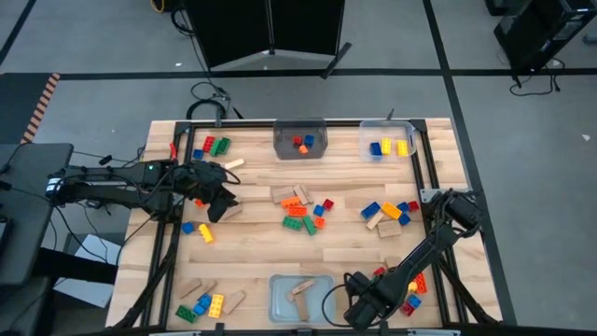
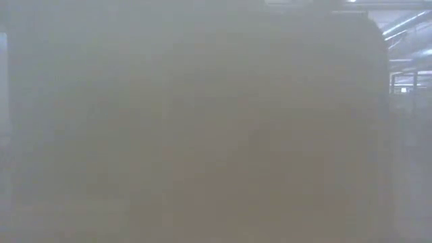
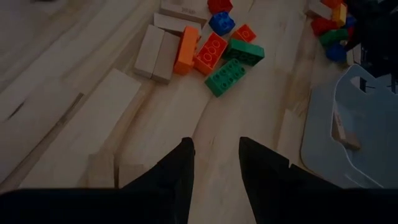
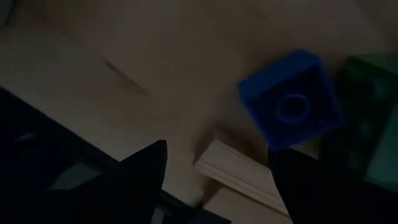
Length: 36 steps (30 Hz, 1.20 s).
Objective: Sort blocks by size
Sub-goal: Put the brown block into the gray bin
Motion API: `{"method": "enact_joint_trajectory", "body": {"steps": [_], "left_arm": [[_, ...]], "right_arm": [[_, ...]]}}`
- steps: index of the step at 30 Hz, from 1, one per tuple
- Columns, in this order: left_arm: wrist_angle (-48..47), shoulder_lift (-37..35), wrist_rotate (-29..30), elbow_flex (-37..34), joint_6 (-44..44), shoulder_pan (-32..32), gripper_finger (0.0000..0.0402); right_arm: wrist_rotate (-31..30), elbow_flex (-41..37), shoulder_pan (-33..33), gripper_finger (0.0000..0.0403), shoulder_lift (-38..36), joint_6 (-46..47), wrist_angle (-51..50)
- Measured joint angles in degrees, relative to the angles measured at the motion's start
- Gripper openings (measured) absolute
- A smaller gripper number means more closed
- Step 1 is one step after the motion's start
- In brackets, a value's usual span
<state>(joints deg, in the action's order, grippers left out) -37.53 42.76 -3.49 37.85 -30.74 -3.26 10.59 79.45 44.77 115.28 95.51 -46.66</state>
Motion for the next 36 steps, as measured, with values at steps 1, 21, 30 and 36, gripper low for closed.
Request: {"method": "enact_joint_trajectory", "body": {"steps": [1, 21, 30, 36], "left_arm": [[-0.03, -0.01, 0.00, 0.00, 0.00, 0.00, 0.0137], [-0.01, 0.00, 0.00, 0.00, 0.00, -0.01, 0.0137], [0.47, 0.00, 0.00, 0.00, 0.00, 0.00, 0.0137], [0.45, 0.00, 0.00, 0.00, 0.00, -0.01, 0.0137]], "right_arm": [[0.00, -0.43, 0.02, 0.0294, 0.00, -0.57, 0.87], [5.83, -3.62, -0.54, 0.0280, -0.22, -18.59, 3.12], [2.54, -3.47, 0.46, 0.0279, -0.21, -27.04, 1.23], [-2.01, -3.44, 1.49, 0.0274, -0.22, -29.54, 0.14]]}}
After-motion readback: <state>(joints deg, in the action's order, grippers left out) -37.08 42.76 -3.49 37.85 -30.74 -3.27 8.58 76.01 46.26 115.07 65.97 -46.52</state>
